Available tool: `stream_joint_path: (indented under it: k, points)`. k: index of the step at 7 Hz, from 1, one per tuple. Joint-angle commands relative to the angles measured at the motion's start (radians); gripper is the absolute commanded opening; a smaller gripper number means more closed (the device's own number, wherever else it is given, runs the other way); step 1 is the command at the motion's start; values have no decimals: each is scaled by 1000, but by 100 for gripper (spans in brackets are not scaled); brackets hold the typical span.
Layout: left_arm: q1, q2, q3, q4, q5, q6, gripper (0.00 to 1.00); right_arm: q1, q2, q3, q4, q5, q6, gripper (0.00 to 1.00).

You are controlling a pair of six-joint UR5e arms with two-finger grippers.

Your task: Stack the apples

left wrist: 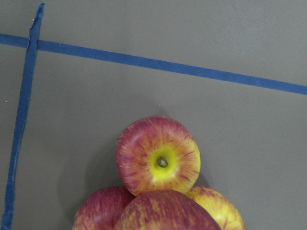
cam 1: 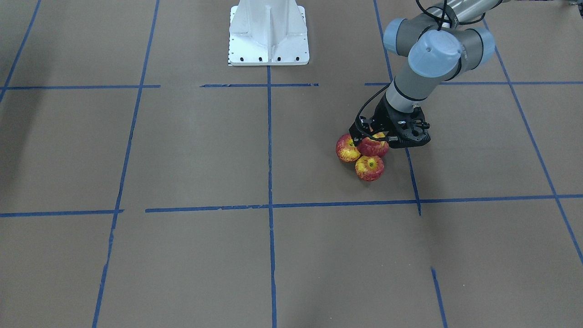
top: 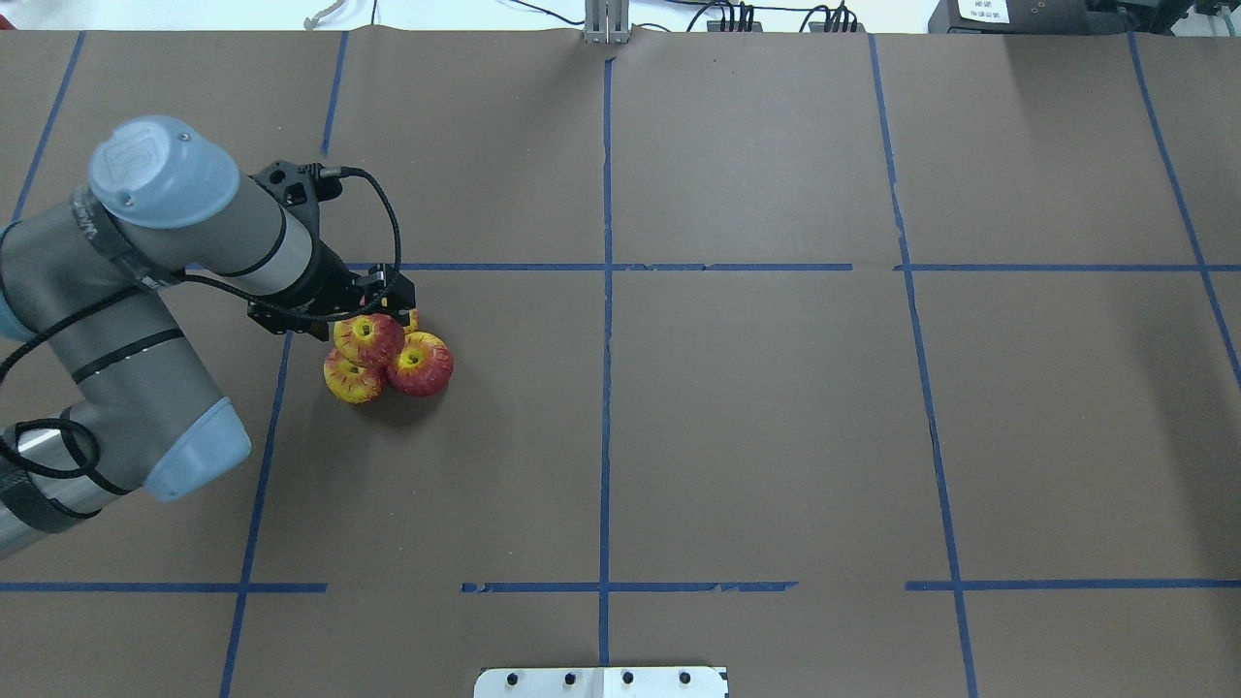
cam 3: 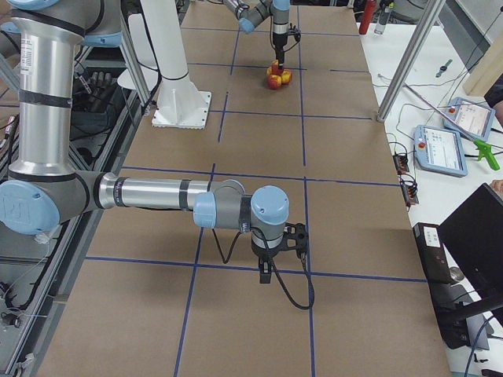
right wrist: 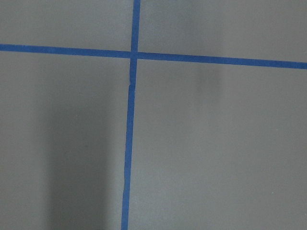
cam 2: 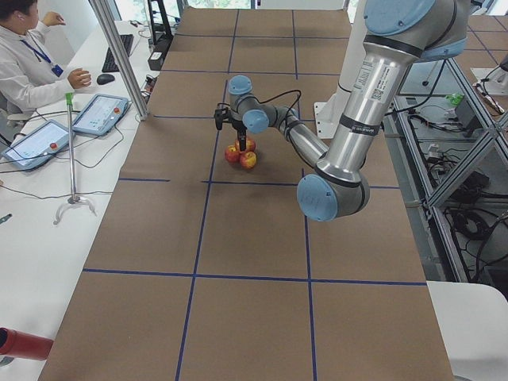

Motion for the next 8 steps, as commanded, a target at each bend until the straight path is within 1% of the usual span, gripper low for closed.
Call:
stream_joint_path:
  k: [1, 2, 4, 5, 6, 7, 8]
  points:
    - [-119, -3, -138, 145, -8, 84, 99, 0, 0, 0, 0, 0, 0, 100]
    - [-162, 4, -174, 199, -12, 197, 99, 0, 0, 0, 0, 0, 0, 100]
    - [-249, 127, -169, 207, -35, 517, 100, 0, 0, 0, 0, 0, 0, 100]
    - [-368, 200, -151, 204, -107, 695, 100, 0, 0, 0, 0, 0, 0, 100]
    - [-495, 277, -114, 202, -146, 934, 100, 0, 0, 0, 0, 0, 0, 100]
    - [-603, 306, -28, 202, -148, 1149, 100, 0, 0, 0, 0, 0, 0, 100]
    - [-742, 302, 96, 199, -149, 1322, 100, 0, 0, 0, 0, 0, 0, 100]
